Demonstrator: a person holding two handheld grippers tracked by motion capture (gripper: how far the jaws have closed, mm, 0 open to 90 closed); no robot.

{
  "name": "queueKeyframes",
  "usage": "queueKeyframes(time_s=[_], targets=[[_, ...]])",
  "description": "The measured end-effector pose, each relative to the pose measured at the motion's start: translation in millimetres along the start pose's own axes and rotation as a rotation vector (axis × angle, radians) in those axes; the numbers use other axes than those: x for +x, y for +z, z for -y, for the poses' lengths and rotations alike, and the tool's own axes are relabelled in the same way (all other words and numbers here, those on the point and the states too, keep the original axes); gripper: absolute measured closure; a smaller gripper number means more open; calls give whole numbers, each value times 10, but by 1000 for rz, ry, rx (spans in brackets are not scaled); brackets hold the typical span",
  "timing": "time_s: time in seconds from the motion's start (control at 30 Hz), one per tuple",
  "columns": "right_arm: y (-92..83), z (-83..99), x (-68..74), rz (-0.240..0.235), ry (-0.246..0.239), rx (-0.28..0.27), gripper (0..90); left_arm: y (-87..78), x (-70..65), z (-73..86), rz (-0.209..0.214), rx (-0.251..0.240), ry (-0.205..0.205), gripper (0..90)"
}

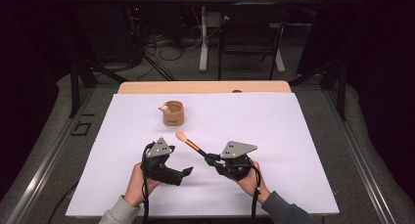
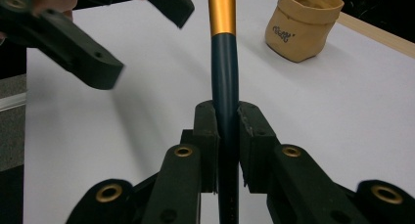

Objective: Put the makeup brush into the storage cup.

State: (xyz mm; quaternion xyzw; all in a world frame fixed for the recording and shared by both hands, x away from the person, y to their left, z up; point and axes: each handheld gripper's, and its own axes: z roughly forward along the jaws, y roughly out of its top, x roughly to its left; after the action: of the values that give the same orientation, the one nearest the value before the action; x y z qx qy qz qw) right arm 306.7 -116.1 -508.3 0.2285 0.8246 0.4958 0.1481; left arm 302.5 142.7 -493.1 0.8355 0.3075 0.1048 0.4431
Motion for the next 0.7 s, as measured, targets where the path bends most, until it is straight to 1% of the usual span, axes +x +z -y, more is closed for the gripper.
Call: queueKeyframes(time_s=[0.03,0.1,0.13,0.17,0.23,0.27,0.3,0.33,0.37,0.4,0.5,0.6,0.63,0.67,0.7], targets=[[4,-1,7,0,3,-2,798,4,-6,1,4,-7,-6,146],[18,-3,22,1,7,-15,799,7,-14,-4,3,-18,-5,164],[25,-7,32,4,4,-12,798,7,-14,-4,3,-18,-5,183],[25,-7,32,4,4,-12,798,4,-18,-5,6,-28,-9,183],[54,-5,60,0,6,-20,798,-5,-24,-9,5,-50,-13,224],[80,-3,84,-3,3,-13,799,-8,-29,-12,5,-58,-13,284],[80,-3,84,-3,3,-13,799,-12,-36,-16,9,-61,-16,284],[108,-1,110,-5,2,-8,798,-15,-41,-20,5,-68,-15,346],[108,-1,110,-5,2,-8,798,-17,-52,-21,2,-75,-17,346],[129,2,129,-5,-3,-7,799,-18,-56,-23,5,-80,-15,392],[158,4,157,-11,-4,-8,799,-13,-73,-24,-9,-106,-19,442],[175,1,178,-6,-6,-8,799,-4,-83,-19,-31,-120,-35,467],[178,2,181,-8,-7,-7,799,1,-89,-12,-32,-137,-47,477],[187,5,188,-9,-6,-5,799,-1,-90,-10,-28,-149,-48,487],[197,9,192,-5,-9,-3,799,-1,-90,-10,-28,-149,-48,503]])
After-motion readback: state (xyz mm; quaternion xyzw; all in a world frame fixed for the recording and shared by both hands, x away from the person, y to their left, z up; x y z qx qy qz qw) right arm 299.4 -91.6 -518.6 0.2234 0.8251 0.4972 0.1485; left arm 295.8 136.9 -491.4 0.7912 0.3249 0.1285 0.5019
